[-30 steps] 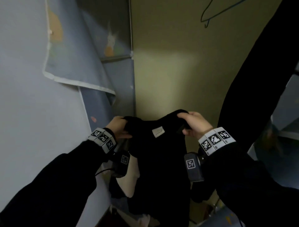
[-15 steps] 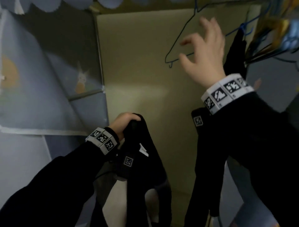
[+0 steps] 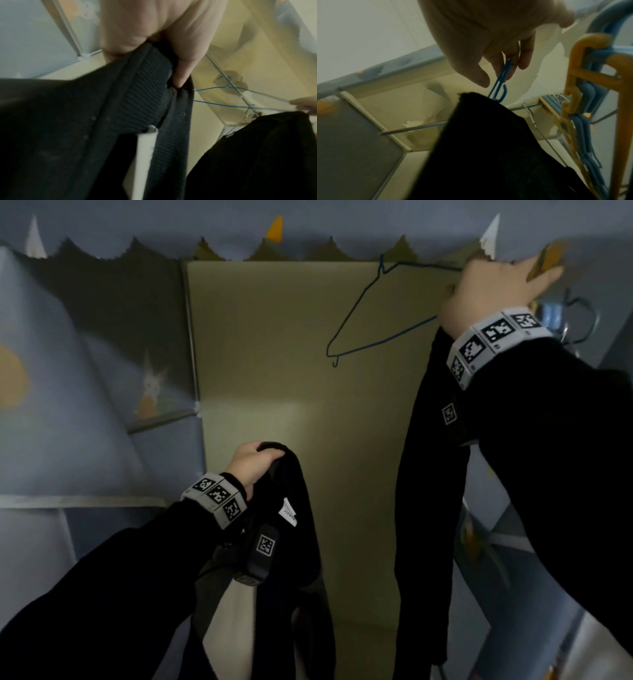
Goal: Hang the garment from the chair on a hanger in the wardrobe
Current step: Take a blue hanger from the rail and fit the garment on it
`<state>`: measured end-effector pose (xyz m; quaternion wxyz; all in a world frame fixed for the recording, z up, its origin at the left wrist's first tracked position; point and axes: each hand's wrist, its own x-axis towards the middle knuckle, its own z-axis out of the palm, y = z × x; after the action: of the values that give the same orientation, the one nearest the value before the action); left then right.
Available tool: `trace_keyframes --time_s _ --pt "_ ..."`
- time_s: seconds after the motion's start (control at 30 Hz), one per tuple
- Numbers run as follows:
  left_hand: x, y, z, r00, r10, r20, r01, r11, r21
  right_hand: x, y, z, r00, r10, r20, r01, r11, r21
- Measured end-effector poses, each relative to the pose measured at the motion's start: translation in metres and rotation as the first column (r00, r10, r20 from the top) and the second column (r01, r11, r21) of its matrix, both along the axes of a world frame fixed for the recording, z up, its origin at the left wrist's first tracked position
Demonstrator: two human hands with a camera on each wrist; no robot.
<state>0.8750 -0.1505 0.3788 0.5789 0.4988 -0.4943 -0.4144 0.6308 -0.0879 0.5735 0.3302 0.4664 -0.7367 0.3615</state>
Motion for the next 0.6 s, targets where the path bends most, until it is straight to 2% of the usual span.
trace_keyframes --time_s 0.1,0.17,0.23,0.4,0.5,0.53,0.6 --pt "-0.002 -0.003 0.004 0.999 0.028 -0.027 -0.029 1.0 -0.014 0.011 0.001 -0.002 0.988 0.155 0.022 -0.156 0.988 0.024" --pt "-0.003 -0.002 0.007 0.999 0.039 -0.037 -0.04 0.999 -0.017 0.019 0.003 -0.007 0.943 0.311 0.118 -0.314 0.949 0.012" --pt "-0.002 -0.001 0.01 0.998 0.042 -0.043 -0.042 0.999 -0.018 0.027 0.003 -0.009 0.888 0.406 0.216 -0.414 0.91 -0.01" --pt "0.007 0.002 0.012 0.997 0.062 -0.041 -0.063 0.998 -0.022 0.041 0.006 -0.001 0.818 0.515 0.257 -0.516 0.854 -0.07" --pt "0.013 0.003 0.011 0.996 0.079 -0.033 -0.08 0.997 -0.022 0.049 0.01 0.013 0.776 0.571 0.266 -0.548 0.82 -0.162" --pt "0.014 0.004 0.011 0.996 0.08 -0.026 -0.081 0.997 -0.021 0.052 0.007 0.019 0.744 0.604 0.284 -0.574 0.796 -0.19" --pt "0.015 0.005 0.01 0.996 0.083 -0.014 -0.083 0.996 -0.015 0.057 -0.004 0.025 0.618 0.69 0.377 -0.672 0.713 -0.201"
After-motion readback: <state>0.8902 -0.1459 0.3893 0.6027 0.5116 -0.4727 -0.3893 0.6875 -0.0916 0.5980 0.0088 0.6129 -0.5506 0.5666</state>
